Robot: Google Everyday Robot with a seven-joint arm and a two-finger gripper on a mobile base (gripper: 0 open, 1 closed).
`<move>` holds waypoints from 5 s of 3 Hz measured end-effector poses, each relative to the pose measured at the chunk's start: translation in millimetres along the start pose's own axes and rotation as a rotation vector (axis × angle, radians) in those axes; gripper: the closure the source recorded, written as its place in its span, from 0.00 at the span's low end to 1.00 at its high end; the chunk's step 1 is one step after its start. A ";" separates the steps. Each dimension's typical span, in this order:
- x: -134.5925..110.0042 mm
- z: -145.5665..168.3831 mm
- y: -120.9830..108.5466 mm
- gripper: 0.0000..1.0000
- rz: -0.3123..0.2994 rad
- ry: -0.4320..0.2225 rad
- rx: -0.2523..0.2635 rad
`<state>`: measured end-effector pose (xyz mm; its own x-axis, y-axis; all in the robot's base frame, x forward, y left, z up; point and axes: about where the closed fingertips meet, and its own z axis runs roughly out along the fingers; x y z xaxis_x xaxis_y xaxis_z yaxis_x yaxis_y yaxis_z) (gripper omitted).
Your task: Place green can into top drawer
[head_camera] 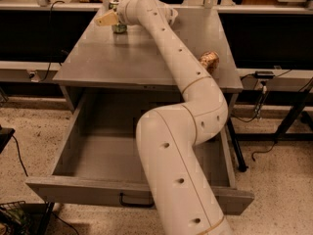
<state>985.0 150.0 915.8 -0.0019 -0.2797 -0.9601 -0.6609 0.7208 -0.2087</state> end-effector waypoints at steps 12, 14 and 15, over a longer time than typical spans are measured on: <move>-30.9 -161.7 82.7 1.00 -0.242 -0.007 -0.601; -93.9 -262.1 122.3 1.00 -0.228 -0.165 -0.738; -165.8 -341.3 128.7 1.00 -0.257 -0.362 -0.669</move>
Offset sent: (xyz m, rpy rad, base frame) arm 0.0538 0.0055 0.0290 -0.0246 -0.0909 -0.0399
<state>644.1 72.7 1111.7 0.3792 -0.0794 -0.9219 -0.9175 0.0967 -0.3857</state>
